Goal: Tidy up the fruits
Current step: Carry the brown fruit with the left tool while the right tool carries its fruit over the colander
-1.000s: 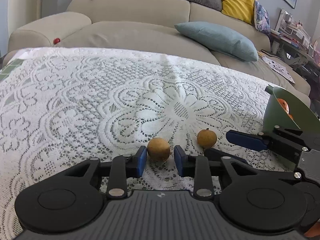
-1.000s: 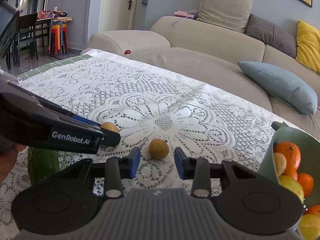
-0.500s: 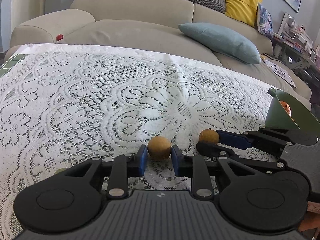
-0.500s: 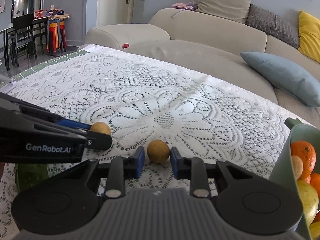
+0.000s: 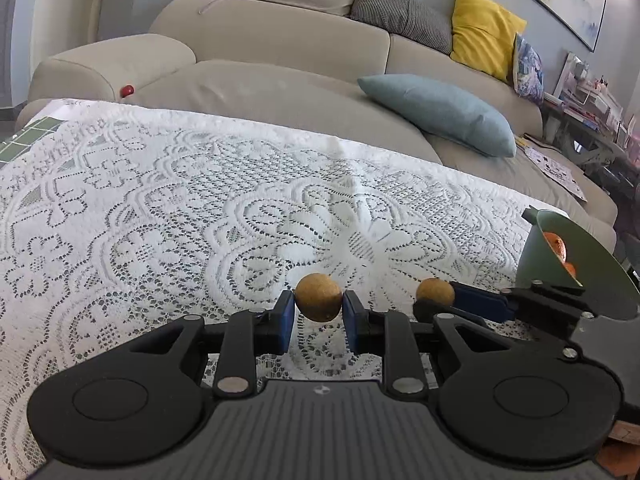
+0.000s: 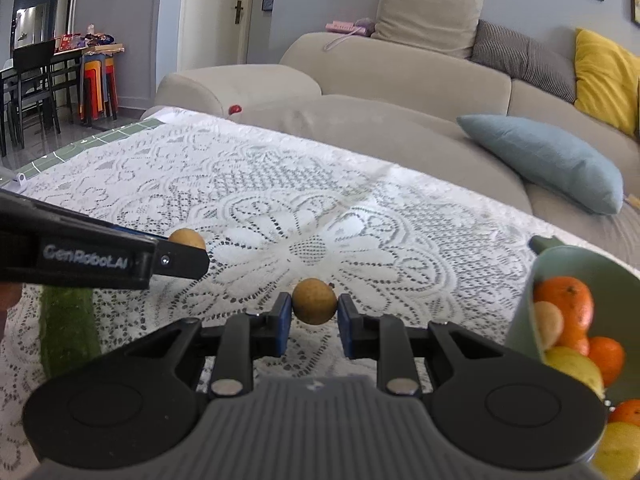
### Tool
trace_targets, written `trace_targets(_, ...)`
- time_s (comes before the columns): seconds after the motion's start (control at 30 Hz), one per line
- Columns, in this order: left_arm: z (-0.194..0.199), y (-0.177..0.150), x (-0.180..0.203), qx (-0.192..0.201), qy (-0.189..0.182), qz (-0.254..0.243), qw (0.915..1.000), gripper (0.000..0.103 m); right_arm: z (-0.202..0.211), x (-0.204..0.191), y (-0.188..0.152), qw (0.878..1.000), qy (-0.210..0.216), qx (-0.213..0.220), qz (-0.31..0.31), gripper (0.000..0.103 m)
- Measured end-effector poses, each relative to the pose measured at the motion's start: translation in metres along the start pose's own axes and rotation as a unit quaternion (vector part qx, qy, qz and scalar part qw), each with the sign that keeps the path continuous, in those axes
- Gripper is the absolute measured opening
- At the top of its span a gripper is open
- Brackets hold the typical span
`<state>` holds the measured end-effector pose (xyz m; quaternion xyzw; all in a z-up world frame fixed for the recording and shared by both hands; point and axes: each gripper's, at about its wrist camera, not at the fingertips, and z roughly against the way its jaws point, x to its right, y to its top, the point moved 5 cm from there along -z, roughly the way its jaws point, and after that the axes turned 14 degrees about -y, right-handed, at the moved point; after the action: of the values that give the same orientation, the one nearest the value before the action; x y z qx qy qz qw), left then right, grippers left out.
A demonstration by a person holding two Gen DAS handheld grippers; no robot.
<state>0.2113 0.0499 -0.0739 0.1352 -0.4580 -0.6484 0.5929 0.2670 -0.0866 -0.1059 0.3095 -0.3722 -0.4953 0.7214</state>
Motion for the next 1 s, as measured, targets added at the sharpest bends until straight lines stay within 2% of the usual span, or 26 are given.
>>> trace_targets(0.37, 0.018, 0.008, 0.035, 0.002, -0.006, -0.017, 0.9998, 0.028, 0.041, 0.026, 0.009, 1.0, 0.005, 0.018, -0.019, 0.021)
trace_targets(0.53, 0.021, 0.011, 0.046, 0.004, -0.015, 0.009, 0.9998, 0.028, 0.056, 0.042, 0.015, 0.999, -0.002, 0.037, -0.028, 0.021)
trace_targets(0.8, 0.014, 0.017, 0.085, 0.0, -0.035, 0.008, 0.9993, 0.028, 0.067, 0.084, 0.013, 0.997, -0.039, 0.038, -0.058, 0.021)
trace_targets(1.0, 0.001, 0.026, 0.122, -0.006, -0.056, -0.011, 0.9984, 0.028, 0.071, 0.117, 0.009, 0.994, -0.085, 0.037, -0.065, 0.021)
